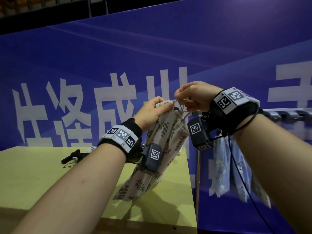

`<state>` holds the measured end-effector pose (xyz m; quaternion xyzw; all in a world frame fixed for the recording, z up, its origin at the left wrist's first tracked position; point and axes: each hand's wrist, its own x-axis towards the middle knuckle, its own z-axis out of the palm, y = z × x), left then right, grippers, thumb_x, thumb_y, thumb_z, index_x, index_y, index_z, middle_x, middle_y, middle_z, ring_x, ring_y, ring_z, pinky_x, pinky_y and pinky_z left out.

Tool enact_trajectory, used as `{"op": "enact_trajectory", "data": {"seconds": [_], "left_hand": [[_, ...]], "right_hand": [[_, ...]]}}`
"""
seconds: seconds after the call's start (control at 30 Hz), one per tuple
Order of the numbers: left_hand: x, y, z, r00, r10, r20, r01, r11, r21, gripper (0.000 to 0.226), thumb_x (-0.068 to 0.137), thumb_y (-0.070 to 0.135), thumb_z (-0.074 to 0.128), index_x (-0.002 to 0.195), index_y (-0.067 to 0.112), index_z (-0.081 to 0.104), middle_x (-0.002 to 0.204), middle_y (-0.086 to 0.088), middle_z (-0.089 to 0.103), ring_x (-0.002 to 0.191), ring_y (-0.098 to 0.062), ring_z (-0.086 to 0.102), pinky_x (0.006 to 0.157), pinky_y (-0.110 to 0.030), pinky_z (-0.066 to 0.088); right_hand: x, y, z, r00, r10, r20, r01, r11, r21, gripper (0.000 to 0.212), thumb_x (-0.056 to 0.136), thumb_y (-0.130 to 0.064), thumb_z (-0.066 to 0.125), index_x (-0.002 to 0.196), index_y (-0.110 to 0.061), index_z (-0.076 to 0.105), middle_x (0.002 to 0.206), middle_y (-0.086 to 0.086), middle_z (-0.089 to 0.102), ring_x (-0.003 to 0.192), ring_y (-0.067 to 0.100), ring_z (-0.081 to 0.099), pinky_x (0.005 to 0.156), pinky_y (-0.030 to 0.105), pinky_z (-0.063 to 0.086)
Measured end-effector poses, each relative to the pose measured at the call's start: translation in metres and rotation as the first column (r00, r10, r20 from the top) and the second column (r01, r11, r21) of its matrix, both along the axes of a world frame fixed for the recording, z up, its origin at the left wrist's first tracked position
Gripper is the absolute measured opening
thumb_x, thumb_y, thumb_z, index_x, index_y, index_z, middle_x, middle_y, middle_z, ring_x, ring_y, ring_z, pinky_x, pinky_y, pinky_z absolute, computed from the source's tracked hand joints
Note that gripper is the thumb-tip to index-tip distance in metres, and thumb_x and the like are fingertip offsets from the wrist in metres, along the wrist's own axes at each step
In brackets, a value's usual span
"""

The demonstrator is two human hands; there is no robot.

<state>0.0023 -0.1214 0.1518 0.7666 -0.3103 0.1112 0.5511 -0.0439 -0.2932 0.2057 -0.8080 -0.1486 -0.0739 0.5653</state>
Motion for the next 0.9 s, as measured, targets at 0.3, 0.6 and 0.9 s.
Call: {"op": "enact_trajectory", "data": {"seconds": [0.3, 0.6, 0.9], "left_hand": [[-0.010, -0.029, -0.013, 1.000, 0.011, 0.018, -0.011, 0.999, 0.045, 0.027, 0.091, 0.044, 0.062, 0.087, 0.018, 0.054, 0.082, -0.004, 0.064, 0.070, -0.017, 0.061, 0.065, -0.033, 0.051], [-0.014, -0.048, -0.019, 0.999, 0.012, 0.043, -0.014, 0.999, 0.042, 0.029, 0.091, 0.034, 0.066, 0.074, 0.020, 0.047, 0.073, 0.000, 0.061, 0.057, -0.008, 0.058, 0.055, -0.020, 0.047], [-0.017, -0.046, -0.026, 0.996, 0.077, 0.048, -0.076, 0.997, -0.016, 0.032, 0.086, 0.038, 0.071, 0.072, 0.019, 0.050, 0.067, 0.002, 0.061, 0.059, -0.011, 0.058, 0.058, -0.025, 0.045]], "right_hand": [[-0.002, -0.020, -0.019, 0.999, -0.027, 0.021, 0.019, 0.946, 0.324, 0.017, 0.096, -0.006, 0.045, 0.093, -0.012, 0.061, 0.059, 0.001, 0.050, 0.047, 0.010, 0.043, 0.049, 0.025, 0.041], [-0.003, -0.026, -0.034, 0.994, -0.106, -0.004, 0.092, 0.853, 0.513, 0.022, 0.097, -0.006, 0.039, 0.089, -0.015, 0.057, 0.062, 0.002, 0.045, 0.059, 0.015, 0.042, 0.060, 0.028, 0.040], [-0.007, -0.015, -0.033, 0.971, -0.237, 0.000, 0.192, 0.788, 0.585, 0.021, 0.092, -0.004, 0.045, 0.085, -0.017, 0.060, 0.050, -0.002, 0.043, 0.033, 0.007, 0.038, 0.049, 0.022, 0.036]]}}
